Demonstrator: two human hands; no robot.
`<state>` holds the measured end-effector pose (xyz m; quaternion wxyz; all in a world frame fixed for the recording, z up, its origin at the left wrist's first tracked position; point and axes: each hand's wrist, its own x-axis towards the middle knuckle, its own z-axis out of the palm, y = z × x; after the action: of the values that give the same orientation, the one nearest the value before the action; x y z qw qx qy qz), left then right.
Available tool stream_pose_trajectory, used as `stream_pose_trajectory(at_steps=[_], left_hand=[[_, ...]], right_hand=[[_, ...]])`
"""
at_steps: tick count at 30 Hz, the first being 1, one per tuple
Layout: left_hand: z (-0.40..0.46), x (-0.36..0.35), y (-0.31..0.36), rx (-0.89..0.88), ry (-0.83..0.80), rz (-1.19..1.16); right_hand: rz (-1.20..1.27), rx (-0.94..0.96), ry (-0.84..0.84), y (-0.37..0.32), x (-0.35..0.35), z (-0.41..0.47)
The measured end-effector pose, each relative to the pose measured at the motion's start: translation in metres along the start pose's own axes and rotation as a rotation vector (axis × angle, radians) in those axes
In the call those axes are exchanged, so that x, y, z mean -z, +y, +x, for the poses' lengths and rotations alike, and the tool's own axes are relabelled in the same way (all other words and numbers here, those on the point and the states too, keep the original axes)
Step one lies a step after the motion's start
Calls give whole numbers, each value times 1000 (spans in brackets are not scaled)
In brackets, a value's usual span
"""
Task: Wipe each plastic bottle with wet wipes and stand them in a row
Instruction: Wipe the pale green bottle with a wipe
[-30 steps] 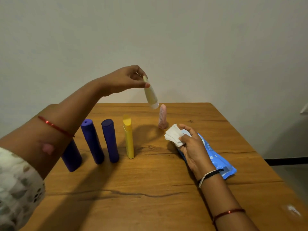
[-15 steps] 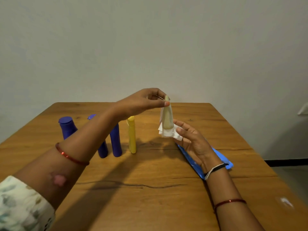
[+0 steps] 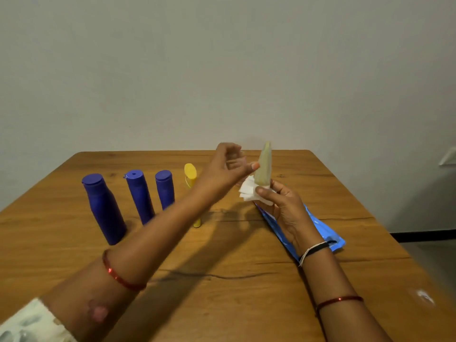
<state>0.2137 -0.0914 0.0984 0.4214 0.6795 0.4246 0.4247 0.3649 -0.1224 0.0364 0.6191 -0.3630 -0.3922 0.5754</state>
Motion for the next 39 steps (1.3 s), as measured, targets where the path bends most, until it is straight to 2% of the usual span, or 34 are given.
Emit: stream_pose_trajectory(at_steps=[2,5,10,14,17,20,22,25,28,32,34,37,39], left_hand=[[-23,-18,-19,33,139,-52],[-40,-38,-46,79,119,-148],[-32,-50,-64,24,241,-169],[-35,-54,-64,26,310,-222],[-36,-52,-63,24,311,-238],[-36,-46,-64,37,272,-307],[-38,-41,-65,37,248,-365],[-41,-39,-65,10,221,-308],[-43,-38,-68,40,230,-284],[-43,-36,-73,86,201,-270],[-42,-35,-75,99,177,-252],[-41,-34,-76,129,149,-248],[-40,-33,-76,171,128,-311]], right_hand=[[-68,52,100,2,1,2],[-423,184,235,12,4,6],[-941,449,299,24,-1,3],[-1049,567,204,28,-10,0],[-935,408,169,28,-6,1],[-554,220,141,21,1,3],[-400,206,134,16,3,4],[-377,227,79,17,-2,2],[-488,194,49,24,-2,1],[-694,132,239,13,9,2],[-548,110,278,9,13,2],[-234,25,177,4,9,-1],[-204,-5,111,2,8,-2]])
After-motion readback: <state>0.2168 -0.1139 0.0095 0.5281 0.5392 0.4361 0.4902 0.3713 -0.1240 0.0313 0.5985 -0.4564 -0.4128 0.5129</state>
